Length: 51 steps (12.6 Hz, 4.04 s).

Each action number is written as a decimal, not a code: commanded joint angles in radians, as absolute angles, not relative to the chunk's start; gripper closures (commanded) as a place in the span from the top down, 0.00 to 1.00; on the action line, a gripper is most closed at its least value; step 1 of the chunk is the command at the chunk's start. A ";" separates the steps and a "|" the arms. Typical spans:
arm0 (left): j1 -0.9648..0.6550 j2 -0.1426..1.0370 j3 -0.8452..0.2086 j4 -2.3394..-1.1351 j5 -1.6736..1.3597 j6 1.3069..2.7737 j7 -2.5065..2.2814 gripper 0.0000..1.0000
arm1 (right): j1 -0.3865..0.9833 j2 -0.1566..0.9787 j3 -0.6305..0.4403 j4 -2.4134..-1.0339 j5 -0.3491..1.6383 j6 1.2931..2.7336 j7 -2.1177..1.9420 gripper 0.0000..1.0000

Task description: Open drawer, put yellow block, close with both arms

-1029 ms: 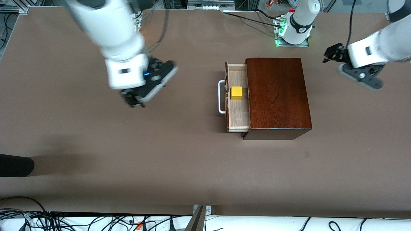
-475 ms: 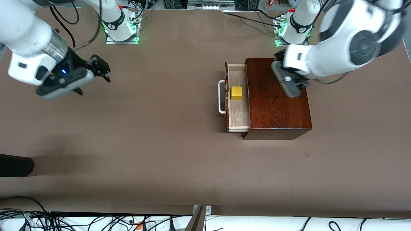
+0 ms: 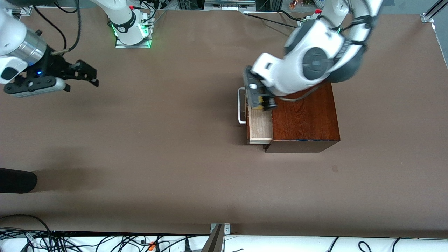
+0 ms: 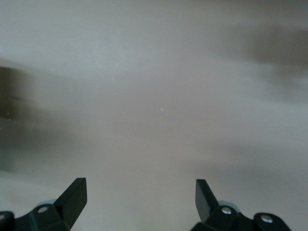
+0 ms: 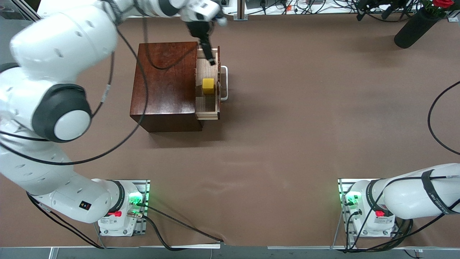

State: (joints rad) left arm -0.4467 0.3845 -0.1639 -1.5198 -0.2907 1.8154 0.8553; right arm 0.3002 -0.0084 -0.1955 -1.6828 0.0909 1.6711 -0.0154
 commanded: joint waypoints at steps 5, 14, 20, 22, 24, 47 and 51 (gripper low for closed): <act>-0.607 0.570 -0.150 -1.483 -0.164 2.065 0.933 1.00 | 0.264 -0.017 -0.173 -1.706 0.012 1.713 0.012 1.00; -0.617 0.632 -0.137 -1.516 0.038 1.973 0.920 1.00 | 0.265 0.024 -0.172 -1.644 -0.038 1.667 0.014 1.00; -0.609 0.621 -0.126 -1.490 0.117 1.792 0.927 1.00 | 0.273 0.028 -0.169 -1.641 -0.003 1.732 0.015 1.00; -0.594 0.621 -0.126 -1.473 0.150 1.761 0.928 1.00 | 0.273 0.032 -0.167 -1.641 0.000 1.744 0.014 1.00; -0.574 0.618 -0.127 -1.467 0.158 1.737 0.931 1.00 | 0.275 0.034 -0.166 -1.641 0.002 1.756 0.012 1.00; -0.150 0.250 -0.057 -1.264 -0.017 1.282 0.298 1.00 | 0.262 0.041 -0.170 -1.641 0.029 1.772 0.015 1.00; -0.147 0.137 0.046 -1.429 -0.017 1.494 0.061 1.00 | 0.264 0.041 -0.170 -1.641 0.029 1.786 0.015 1.00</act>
